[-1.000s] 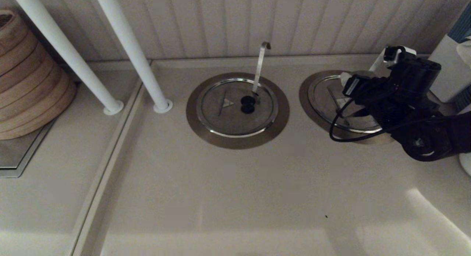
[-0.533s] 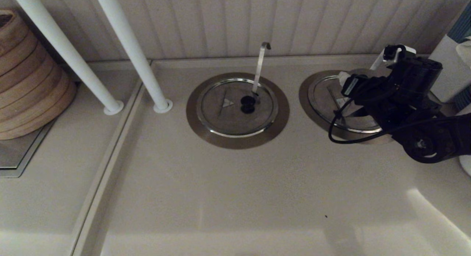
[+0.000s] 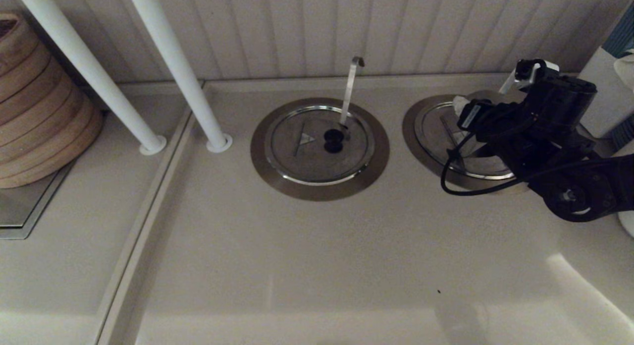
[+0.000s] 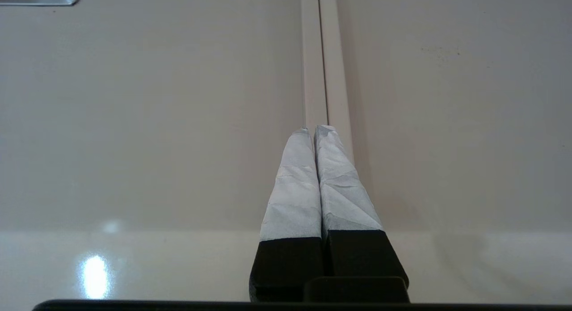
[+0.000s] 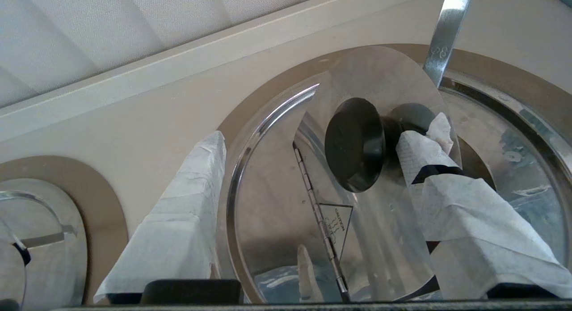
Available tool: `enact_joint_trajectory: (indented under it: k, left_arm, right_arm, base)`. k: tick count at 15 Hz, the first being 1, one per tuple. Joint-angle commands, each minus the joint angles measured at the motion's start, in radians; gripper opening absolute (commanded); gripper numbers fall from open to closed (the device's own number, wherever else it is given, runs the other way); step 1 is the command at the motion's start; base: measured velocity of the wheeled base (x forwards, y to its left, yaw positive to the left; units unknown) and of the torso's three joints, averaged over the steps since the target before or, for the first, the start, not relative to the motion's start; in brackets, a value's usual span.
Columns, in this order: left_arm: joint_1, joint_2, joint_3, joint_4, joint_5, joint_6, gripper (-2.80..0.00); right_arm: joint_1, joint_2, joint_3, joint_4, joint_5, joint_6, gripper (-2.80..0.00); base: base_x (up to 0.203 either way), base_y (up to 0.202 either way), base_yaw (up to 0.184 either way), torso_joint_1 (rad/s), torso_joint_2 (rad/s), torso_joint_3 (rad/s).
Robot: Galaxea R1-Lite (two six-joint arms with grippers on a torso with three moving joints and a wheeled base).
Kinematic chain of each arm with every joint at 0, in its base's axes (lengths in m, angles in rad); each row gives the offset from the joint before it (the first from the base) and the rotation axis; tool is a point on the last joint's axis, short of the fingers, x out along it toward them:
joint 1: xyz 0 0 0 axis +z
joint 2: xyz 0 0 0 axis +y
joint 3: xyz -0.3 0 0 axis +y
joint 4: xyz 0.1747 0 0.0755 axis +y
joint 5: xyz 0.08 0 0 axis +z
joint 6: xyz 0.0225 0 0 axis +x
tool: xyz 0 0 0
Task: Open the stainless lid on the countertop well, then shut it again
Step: Open the lid
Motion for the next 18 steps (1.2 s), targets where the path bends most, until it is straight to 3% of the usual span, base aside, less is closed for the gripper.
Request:
enact_joint_trajectory:
  k: [1,18]
  left_arm:
    - [0.0,0.001,0.0,0.0,0.001,0.0,-2.8]
    - [0.0,0.001,0.0,0.0,0.0,0.0,-2.8]
  right_arm:
    - [0.006,-0.004,0.005,-0.006,-0.002,0.001,0.0]
    - [0.072,-0.032,0.049,-0.006,-0.007,0.001,0.0]
  base:
    - [0.0,0.0,0.0,0.0,0.0,0.0]
    - [0.0,0.0,0.0,0.0,0.0,0.0]
